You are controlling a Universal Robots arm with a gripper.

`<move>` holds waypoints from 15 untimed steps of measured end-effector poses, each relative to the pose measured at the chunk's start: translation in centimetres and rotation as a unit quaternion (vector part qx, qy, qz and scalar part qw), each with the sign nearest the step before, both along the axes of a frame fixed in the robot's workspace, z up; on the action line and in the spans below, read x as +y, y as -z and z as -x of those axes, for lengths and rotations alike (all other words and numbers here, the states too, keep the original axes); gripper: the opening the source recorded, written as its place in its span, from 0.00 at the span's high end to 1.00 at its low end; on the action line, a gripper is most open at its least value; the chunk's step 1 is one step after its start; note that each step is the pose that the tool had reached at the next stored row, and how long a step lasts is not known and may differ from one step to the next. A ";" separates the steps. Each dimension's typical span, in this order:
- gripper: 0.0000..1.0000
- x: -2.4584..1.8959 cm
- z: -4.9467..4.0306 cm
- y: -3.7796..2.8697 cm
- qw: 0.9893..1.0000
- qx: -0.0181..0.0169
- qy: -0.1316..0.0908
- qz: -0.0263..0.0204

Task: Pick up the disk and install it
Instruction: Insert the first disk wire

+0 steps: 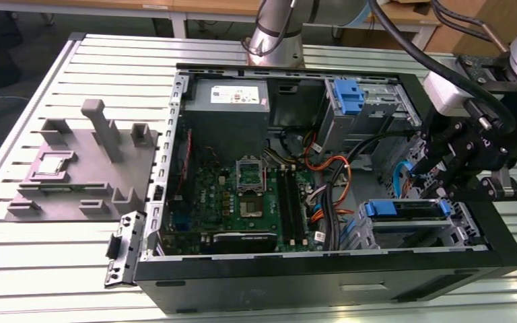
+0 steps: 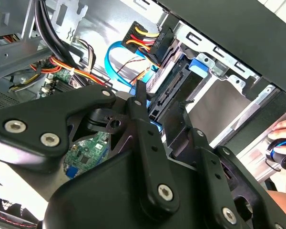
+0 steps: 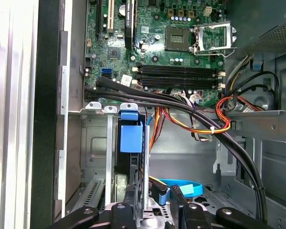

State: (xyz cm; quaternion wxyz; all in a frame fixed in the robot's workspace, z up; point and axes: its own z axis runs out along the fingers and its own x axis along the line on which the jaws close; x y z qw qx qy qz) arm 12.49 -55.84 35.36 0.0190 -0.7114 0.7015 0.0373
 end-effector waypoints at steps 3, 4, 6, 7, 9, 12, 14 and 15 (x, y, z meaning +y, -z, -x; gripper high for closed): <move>0.58 0.00 0.00 0.01 1.000 0.000 0.000 0.000; 0.58 0.00 0.00 0.01 1.000 0.000 0.000 0.000; 0.58 0.00 0.00 0.02 1.000 0.000 0.000 0.000; 0.58 0.00 0.00 0.02 1.000 0.000 0.000 0.000; 0.65 0.00 0.00 0.03 1.000 0.000 0.000 0.000; 0.72 0.00 0.00 0.04 1.000 0.000 0.000 0.000; 0.83 0.00 0.00 0.05 1.000 0.000 0.000 0.000; 0.84 0.00 0.00 0.05 1.000 0.000 0.000 0.000</move>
